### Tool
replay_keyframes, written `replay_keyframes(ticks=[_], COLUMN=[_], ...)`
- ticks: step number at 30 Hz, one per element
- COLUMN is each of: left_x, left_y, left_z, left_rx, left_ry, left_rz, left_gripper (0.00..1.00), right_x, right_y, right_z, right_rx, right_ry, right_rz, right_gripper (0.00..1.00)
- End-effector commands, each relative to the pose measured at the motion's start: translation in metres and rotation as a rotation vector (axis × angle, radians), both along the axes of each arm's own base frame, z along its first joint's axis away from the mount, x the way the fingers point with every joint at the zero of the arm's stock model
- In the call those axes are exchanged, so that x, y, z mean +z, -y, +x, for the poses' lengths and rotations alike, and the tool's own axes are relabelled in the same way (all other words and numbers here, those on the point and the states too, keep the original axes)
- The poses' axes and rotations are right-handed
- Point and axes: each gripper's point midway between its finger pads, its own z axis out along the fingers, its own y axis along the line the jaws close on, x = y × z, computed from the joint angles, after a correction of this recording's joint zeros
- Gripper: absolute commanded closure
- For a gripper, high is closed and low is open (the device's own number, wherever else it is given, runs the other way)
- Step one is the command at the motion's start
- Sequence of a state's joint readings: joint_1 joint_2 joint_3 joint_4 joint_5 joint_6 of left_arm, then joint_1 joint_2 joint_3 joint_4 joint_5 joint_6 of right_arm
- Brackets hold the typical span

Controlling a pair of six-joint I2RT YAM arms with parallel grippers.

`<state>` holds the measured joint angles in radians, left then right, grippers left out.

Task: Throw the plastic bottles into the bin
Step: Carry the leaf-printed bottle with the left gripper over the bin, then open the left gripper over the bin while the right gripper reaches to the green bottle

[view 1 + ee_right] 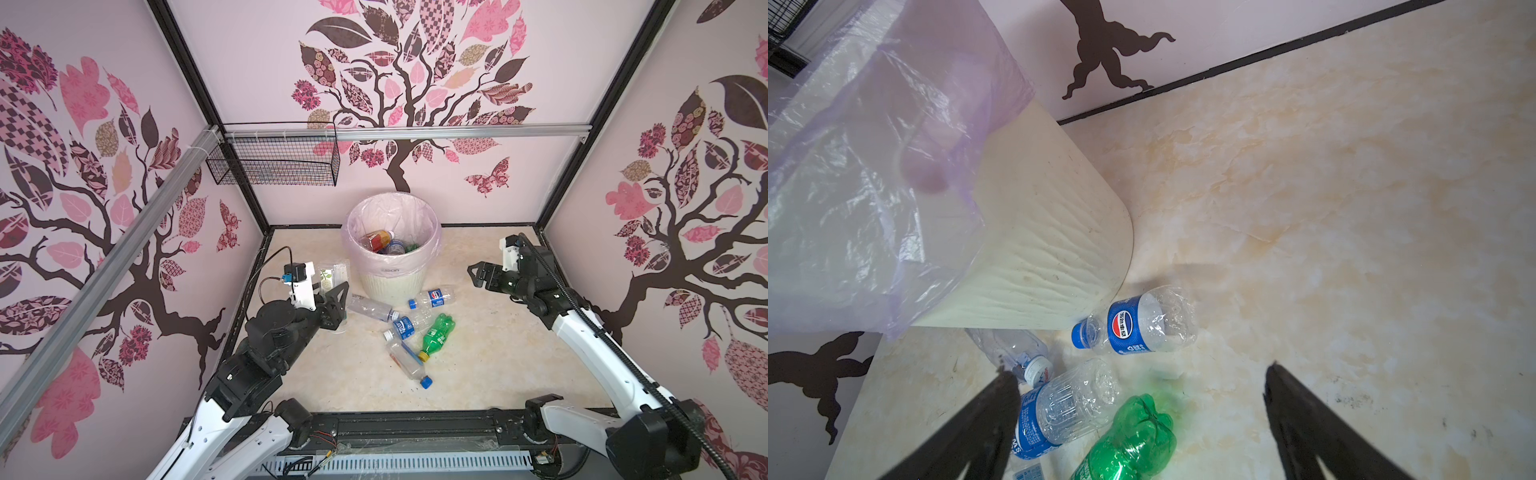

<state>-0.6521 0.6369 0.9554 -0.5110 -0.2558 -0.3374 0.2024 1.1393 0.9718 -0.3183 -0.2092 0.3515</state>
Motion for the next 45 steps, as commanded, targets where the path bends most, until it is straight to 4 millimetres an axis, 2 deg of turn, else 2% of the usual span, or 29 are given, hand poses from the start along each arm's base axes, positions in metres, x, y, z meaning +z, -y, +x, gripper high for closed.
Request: replay_keyframes(ticks=[1, 5, 8, 12, 13, 14, 15, 17, 19, 21, 23, 25, 28, 32, 36, 39, 41, 45], left_x=[0.020, 0.042, 0.057, 0.090, 0.102, 0.105, 0.103, 0.090, 0.061, 0.045, 0.044, 0.050, 0.053, 0.043, 0.020, -0.007, -0.030, -0.066], left_y=[0.007, 0.026, 0.050, 0.078, 0.081, 0.083, 0.084, 0.080, 0.082, 0.085, 0.080, 0.067, 0.046, 0.017, -0.013, -0.045, -0.069, -0.097], left_z=[0.005, 0.023, 0.051, 0.105, 0.121, 0.136, 0.155, 0.188, 0.206, 0.205, 0.195, 0.182, 0.161, 0.132, 0.101, 0.085, 0.078, 0.066], left_rx=[-0.023, -0.052, -0.083, -0.126, -0.129, -0.126, -0.115, -0.039, -0.016, -0.037, -0.031, 0.000, 0.050, 0.116, 0.185, 0.283, 0.334, 0.360], left_ry=[0.069, 0.102, 0.114, 0.145, 0.149, 0.145, 0.129, 0.068, -0.046, -0.083, -0.053, -0.014, -0.001, -0.029, -0.059, -0.121, -0.190, -0.268], left_rz=[-0.020, -0.002, 0.054, 0.021, -0.011, -0.030, -0.043, -0.030, 0.040, 0.060, 0.037, 0.027, 0.075, 0.142, 0.192, 0.224, 0.192, 0.061], left_gripper=[0.45, 0.42, 0.41, 0.42, 0.43, 0.43, 0.42, 0.28, 0.17, 0.14, 0.12, 0.07, 0.05, 0.04, 0.02, 0.02, 0.02, 0.02], right_x=[0.011, 0.012, 0.010, 0.010, 0.008, 0.006, 0.004, 0.001, -0.001, -0.003, -0.010, -0.019, -0.032, -0.051, -0.079, -0.100, -0.112, -0.127], right_y=[-0.001, -0.003, -0.004, -0.012, -0.013, -0.014, -0.014, -0.016, -0.017, -0.019, -0.020, -0.022, -0.024, -0.030, -0.049, -0.062, -0.065, -0.070], right_z=[-0.003, -0.002, -0.003, -0.009, -0.011, -0.012, -0.013, -0.018, -0.023, -0.028, -0.031, -0.035, -0.040, -0.050, -0.065, -0.075, -0.078, -0.082], right_rx=[0.010, 0.016, 0.015, 0.042, 0.046, 0.047, 0.047, 0.056, 0.062, 0.073, 0.076, 0.086, 0.095, 0.098, 0.127, 0.148, 0.142, 0.140], right_ry=[0.030, 0.030, 0.020, 0.016, 0.010, 0.003, -0.006, -0.021, -0.029, -0.040, -0.064, -0.105, -0.166, -0.227, -0.321, -0.405, -0.440, -0.492], right_rz=[-0.001, 0.006, 0.021, 0.080, 0.091, 0.097, 0.103, 0.112, 0.131, 0.149, 0.157, 0.156, 0.149, 0.131, 0.057, 0.066, 0.077, 0.032], right_gripper=[0.06, 0.06, 0.07, 0.08, 0.08, 0.09, 0.09, 0.08, 0.08, 0.08, 0.08, 0.08, 0.08, 0.08, 0.07, 0.07, 0.08, 0.08])
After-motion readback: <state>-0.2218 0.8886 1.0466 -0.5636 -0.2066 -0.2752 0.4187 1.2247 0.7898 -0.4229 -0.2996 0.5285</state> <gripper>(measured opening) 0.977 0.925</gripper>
